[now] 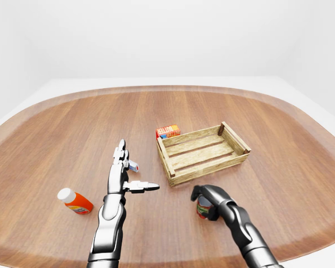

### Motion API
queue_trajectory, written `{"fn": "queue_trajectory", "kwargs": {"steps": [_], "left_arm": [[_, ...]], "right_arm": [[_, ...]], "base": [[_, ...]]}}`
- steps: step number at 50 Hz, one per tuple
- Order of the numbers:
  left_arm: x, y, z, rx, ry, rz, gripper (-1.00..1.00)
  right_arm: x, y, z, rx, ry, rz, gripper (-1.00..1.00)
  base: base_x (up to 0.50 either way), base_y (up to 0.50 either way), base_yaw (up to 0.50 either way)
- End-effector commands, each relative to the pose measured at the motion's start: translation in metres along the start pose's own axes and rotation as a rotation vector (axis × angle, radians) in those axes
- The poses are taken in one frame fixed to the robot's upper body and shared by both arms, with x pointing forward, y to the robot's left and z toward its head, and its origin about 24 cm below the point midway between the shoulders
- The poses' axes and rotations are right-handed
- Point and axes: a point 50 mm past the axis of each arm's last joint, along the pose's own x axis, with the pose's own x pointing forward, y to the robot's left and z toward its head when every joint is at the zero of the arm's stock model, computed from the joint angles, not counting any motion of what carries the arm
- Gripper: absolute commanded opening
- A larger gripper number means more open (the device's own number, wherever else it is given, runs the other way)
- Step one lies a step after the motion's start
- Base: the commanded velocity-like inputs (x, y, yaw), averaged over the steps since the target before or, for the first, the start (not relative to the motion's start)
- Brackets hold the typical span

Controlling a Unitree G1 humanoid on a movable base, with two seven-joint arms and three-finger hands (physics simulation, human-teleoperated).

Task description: Pick up the tomato sauce, and put it in the wooden tray.

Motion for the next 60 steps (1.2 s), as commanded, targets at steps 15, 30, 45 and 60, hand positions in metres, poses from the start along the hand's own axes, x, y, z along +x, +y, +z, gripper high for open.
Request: {"fn": "queue_trajectory", "kwargs": {"steps": [15, 30, 45, 60], "left_arm": [[0.0, 0.0, 0.0, -0.001, 0.002, -0.002, 1.0], [0.0, 0.0, 0.0, -0.001, 0.002, -0.002, 1.0], [0.0, 0.0, 0.0, 0.0, 0.001, -0.003, 1.0], [0.0, 0.0, 0.0, 0.0, 0.001, -0.003, 1.0]], "right_arm": [[-0.001, -0.005, 0.004, -0.019, -0.009, -0.033, -1.0], [-0.005, -0.012, 0.013, -0.027, -0.044, -0.064, -1.0], [-0.015, -0.022, 0.031, -0.053, -0.105, -0.089, -1.0], [-0.023, -0.032, 0.049, -0.079, -0.164, -0.114, -1.0]], "base": [[0.0, 0.0, 0.0], [0.0, 0.0, 0.0], [0.0, 0.0, 0.0], [0.0, 0.0, 0.0]]}}
